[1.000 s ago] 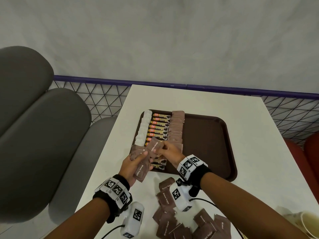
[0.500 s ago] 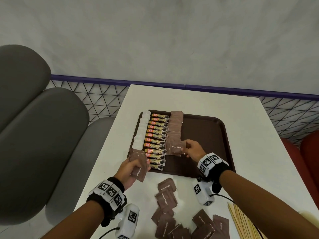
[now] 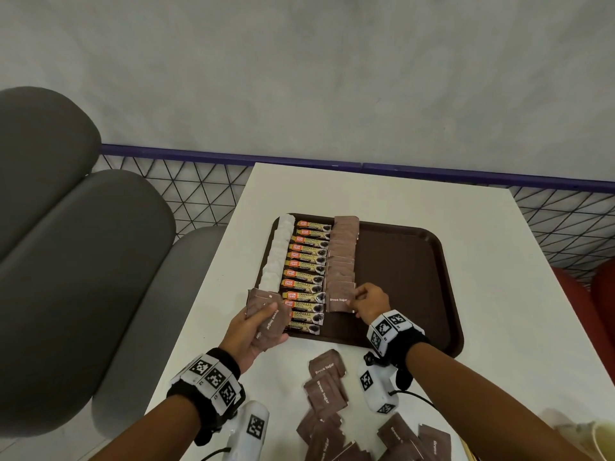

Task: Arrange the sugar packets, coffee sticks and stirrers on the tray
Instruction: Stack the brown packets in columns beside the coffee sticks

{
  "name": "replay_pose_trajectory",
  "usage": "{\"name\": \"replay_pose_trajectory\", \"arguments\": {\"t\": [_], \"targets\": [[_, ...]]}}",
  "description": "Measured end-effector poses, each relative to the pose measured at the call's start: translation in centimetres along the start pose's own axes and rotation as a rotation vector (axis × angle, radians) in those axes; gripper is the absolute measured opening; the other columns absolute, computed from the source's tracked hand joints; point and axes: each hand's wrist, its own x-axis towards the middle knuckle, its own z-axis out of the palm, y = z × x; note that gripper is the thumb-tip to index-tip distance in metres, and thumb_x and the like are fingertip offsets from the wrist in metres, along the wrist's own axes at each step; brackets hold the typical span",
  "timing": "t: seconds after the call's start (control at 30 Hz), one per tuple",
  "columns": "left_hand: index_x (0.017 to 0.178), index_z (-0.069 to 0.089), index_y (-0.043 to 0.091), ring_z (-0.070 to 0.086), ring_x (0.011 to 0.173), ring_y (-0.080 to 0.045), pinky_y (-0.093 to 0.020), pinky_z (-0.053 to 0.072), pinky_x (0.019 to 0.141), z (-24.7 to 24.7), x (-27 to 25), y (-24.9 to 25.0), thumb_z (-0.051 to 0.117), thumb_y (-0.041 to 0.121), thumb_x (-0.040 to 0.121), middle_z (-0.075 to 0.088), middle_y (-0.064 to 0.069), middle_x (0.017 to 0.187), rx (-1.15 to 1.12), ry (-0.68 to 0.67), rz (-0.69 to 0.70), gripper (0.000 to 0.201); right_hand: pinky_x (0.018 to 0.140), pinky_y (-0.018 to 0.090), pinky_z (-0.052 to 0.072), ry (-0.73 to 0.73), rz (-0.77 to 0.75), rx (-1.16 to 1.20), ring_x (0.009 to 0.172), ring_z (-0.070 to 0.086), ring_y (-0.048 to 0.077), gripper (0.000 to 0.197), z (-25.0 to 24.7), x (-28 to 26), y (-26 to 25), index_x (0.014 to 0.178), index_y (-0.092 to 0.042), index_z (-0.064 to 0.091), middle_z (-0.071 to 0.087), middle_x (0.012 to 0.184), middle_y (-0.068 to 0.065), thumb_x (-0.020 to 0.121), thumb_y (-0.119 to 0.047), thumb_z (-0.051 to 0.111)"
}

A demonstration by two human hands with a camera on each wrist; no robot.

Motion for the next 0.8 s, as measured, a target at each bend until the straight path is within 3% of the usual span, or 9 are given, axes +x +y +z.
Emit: {"name": "replay_pose_trajectory", "arguments": {"t": [0.17,0.3,0.4,0.47,0.57,0.7,0.8], "targets": [[0.11,0.061,0.011,0.064,0.1,-0.028,-0.039,0.059,0.068,0.2,0.0,0.2,0.057,0.012,0.089,0.068,-0.015,0.107,-0.047,-0.046,-0.017,0.021,0.078,0.043,0.055,0.092,-0.007,-0.019,0.076,0.061,0.027,0.028,0.5,-0.1,0.1,0.063,-0.022,0.047,0.062,0.08,0.007,0.078,-0.009,0.066],[0.105,0.061,0.007,0.061,0.099,-0.031,-0.039,0.059,0.07,0.5,-0.2,0.4,0.044,0.002,0.091,0.068,-0.017,0.101,-0.097,-0.116,-0.031,0.023,0.08,0.037,0.052,0.112,-0.005,0.009,0.088,0.061,0.029,0.02,0.4,-0.5,0.0,0.085,-0.013,0.05,0.059,0.088,0.009,0.077,-0.009,0.068],[0.11,0.059,0.004,0.06,0.099,-0.033,-0.038,0.06,0.067,0.8,-0.2,0.5,0.043,-0.002,0.089,0.064,-0.021,0.109,-0.1,-0.113,-0.015,0.027,0.086,0.034,0.044,0.193,-0.104,-0.004,0.099,0.051,0.027,0.03,0.0,-0.8,-0.1,0.101,-0.006,0.051,0.049,0.106,0.011,0.077,-0.01,0.069],[0.112,0.058,0.002,0.061,0.097,-0.033,-0.039,0.06,0.065,1.1,-0.1,0.4,0.046,-0.003,0.089,0.062,-0.022,0.11,-0.103,-0.087,-0.002,0.026,0.087,0.032,0.041,0.222,-0.208,0.016,0.1,0.048,0.025,0.029,0.0,-1.3,-0.5,0.1,-0.006,0.052,0.046,0.105,0.009,0.078,-0.013,0.069],[0.113,0.058,0.001,0.063,0.096,-0.032,-0.039,0.06,0.063,1.6,-0.1,0.2,0.052,-0.003,0.089,0.064,-0.021,0.11,-0.121,-0.073,0.02,0.026,0.081,0.027,0.046,0.077,-0.316,0.136,0.092,0.052,0.019,0.019,0.3,-2.6,-1.5,0.088,-0.014,0.051,0.048,0.095,0.001,0.081,-0.02,0.067],[0.116,0.058,0.003,0.067,0.093,-0.027,-0.038,0.06,0.066,2.4,-0.3,0.1,0.056,0.003,0.089,0.065,-0.019,0.112,-0.1,-0.08,0.062,0.027,0.071,0.021,0.042,-0.291,-0.34,0.257,0.076,0.052,0.011,0.021,1.4,-5.1,-3.5,0.08,-0.017,0.051,0.056,0.082,0.0,0.084,-0.032,0.064],[0.114,0.059,0.002,0.07,0.085,-0.022,-0.038,0.06,0.07,3.0,-0.4,0.0,0.055,0.005,0.09,0.066,-0.019,0.109,-0.107,-0.12,0.081,0.024,0.06,0.014,0.038,-0.362,-0.346,0.27,0.063,0.045,0.005,0.026,2.4,-5.8,-4.0,0.072,-0.021,0.045,0.049,0.069,-0.006,0.083,-0.031,0.066]]}}
